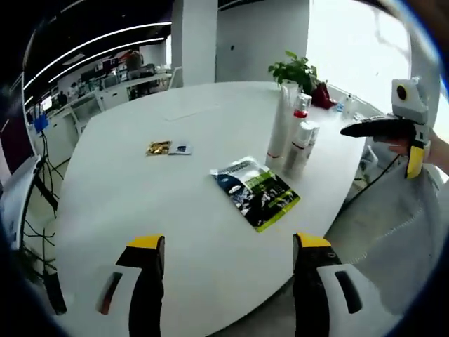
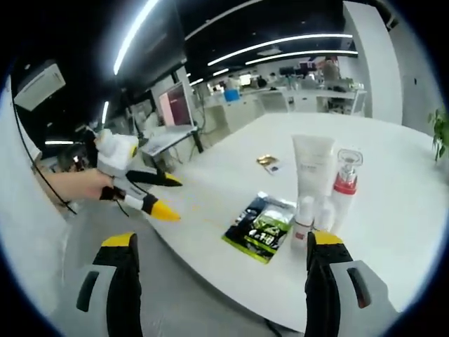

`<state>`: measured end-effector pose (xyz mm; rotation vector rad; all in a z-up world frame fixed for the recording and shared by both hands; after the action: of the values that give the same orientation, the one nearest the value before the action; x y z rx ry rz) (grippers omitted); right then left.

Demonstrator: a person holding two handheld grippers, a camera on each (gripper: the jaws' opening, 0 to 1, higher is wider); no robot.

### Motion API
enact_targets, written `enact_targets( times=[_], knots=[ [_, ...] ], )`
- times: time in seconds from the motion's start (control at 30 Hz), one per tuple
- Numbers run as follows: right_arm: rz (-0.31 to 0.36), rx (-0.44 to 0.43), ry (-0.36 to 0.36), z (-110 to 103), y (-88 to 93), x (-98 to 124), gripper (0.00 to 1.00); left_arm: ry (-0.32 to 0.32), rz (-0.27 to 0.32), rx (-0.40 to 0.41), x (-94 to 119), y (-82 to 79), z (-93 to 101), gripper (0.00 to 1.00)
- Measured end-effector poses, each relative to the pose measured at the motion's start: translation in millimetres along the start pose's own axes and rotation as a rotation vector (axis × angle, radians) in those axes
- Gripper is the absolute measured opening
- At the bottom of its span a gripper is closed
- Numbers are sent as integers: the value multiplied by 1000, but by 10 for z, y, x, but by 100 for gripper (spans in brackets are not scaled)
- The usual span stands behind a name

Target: Arrange the skincare products in the storage area until every visible bottle or jar stands upright without overlapping.

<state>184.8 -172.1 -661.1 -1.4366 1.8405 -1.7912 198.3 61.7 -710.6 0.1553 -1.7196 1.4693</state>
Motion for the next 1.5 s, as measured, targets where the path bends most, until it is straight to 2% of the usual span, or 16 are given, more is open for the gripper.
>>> enact_targets(
  times=[0.13,0.2,0.43,0.67,0.9,1.07,1.3,1.5],
  knots=[
    [-20,-18,-7,-15,21,1,98,-10,-2,3,98,40,-25,76],
    [-24,-27,-16,-17,22,-4,97,-7,7,49,149,44,-16,77],
    [-38,-34,-32,-51,30,-10,97,7,21,131,294,62,-35,82],
    [26,-125,-56,-17,-56,41,99,25,42,178,474,57,-36,88],
    [18,-121,-60,-51,-59,40,99,29,55,173,585,35,-38,97],
    [16,-120,-66,-43,-59,44,99,50,85,223,654,56,-37,99],
    [25,-118,-53,13,-66,88,99,51,76,245,692,138,-80,99],
    [22,-124,-43,40,-42,76,99,58,88,268,674,107,-81,99]
  ],
)
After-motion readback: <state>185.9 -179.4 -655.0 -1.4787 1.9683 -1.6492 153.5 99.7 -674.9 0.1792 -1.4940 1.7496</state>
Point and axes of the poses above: the point that each gripper's makers call its tool centre point, and the gripper's own axes: x roughly backward along the fingers, z roughly to its right, y roughly out of its underside, the point moved 4 cm from there along x, roughly backward along the fingers, and after that the axes turned 1 degree about -x, right-handed, at the moved point
